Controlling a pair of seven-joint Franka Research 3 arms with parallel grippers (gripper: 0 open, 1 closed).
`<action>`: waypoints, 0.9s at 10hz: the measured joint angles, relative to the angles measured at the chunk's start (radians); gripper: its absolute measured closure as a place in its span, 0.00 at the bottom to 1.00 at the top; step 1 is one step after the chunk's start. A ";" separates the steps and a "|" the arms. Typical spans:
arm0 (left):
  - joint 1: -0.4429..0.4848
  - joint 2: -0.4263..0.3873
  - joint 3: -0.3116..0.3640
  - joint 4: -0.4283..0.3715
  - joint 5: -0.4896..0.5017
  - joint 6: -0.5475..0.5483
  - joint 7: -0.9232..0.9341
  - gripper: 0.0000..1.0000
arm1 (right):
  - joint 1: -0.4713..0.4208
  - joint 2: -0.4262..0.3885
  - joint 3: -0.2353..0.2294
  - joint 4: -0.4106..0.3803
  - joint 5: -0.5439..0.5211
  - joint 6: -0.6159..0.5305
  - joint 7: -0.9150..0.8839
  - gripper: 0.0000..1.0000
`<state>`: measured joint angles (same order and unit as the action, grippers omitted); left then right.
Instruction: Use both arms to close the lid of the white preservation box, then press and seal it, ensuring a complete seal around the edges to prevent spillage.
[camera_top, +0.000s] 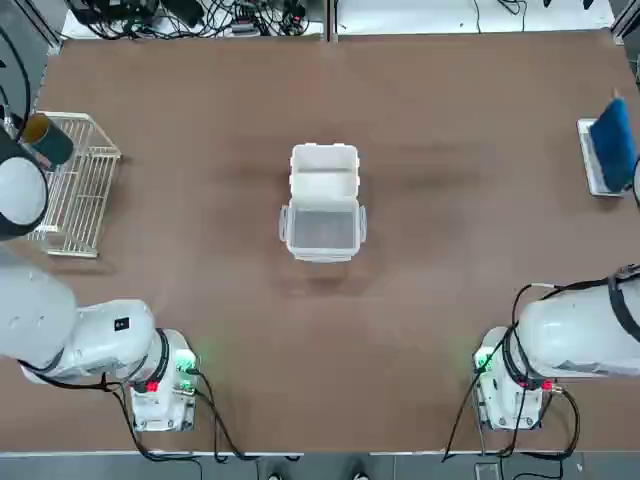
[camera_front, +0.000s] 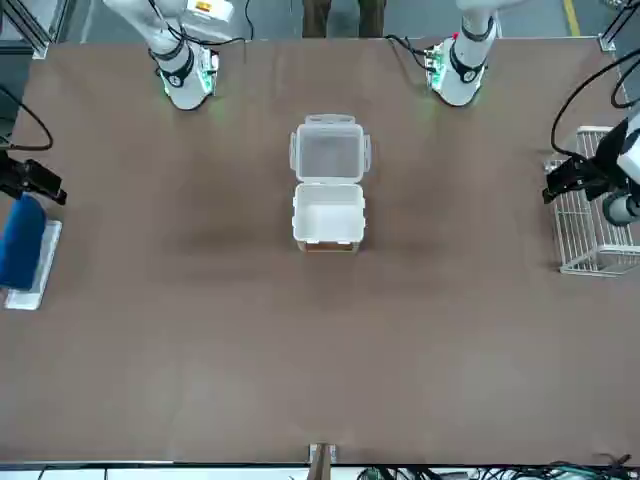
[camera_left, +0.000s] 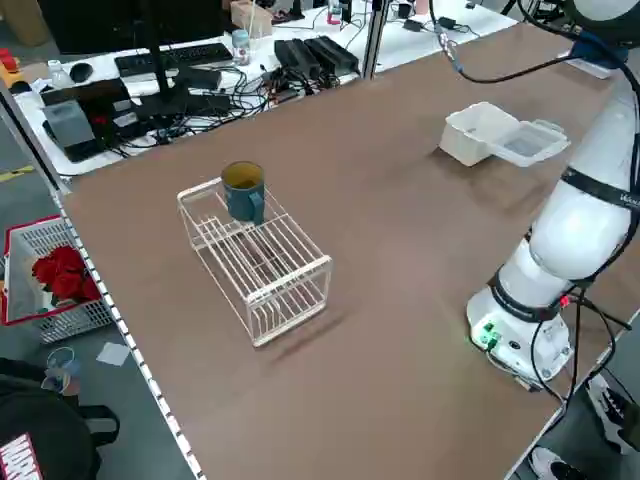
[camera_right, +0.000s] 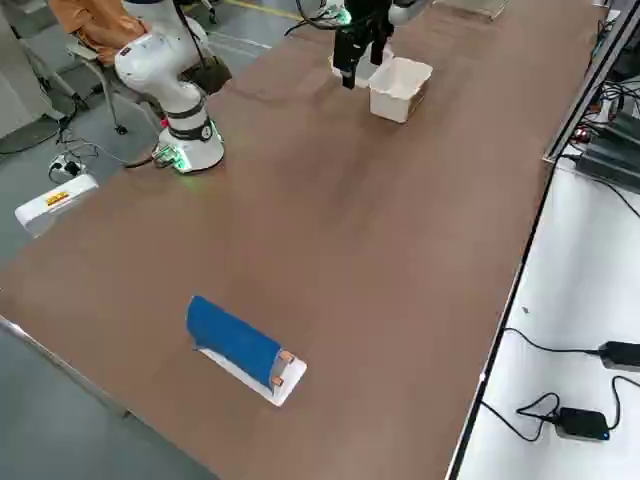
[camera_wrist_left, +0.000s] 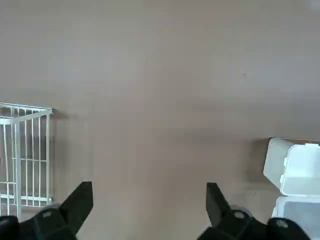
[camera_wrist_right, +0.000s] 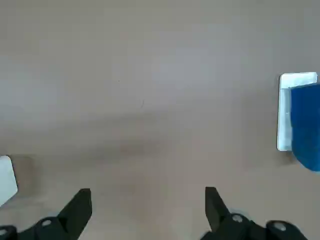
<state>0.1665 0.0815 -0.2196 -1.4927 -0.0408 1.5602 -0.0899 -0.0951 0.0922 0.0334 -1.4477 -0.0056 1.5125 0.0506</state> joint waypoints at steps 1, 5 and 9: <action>-0.002 0.000 -0.003 0.001 0.000 0.000 0.000 0.00 | 0.000 0.001 0.000 -0.001 0.000 0.000 0.008 0.00; 0.000 0.000 -0.010 0.003 0.000 0.000 0.000 0.00 | 0.024 0.002 0.030 -0.013 0.020 -0.007 0.209 0.00; -0.005 0.025 -0.014 -0.004 -0.039 0.000 -0.093 0.03 | 0.090 0.008 0.182 -0.061 0.071 0.003 0.724 0.00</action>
<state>0.1615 0.1065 -0.2341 -1.4966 -0.0796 1.5599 -0.1832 -0.0054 0.0998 0.2151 -1.5087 0.0657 1.5157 0.7742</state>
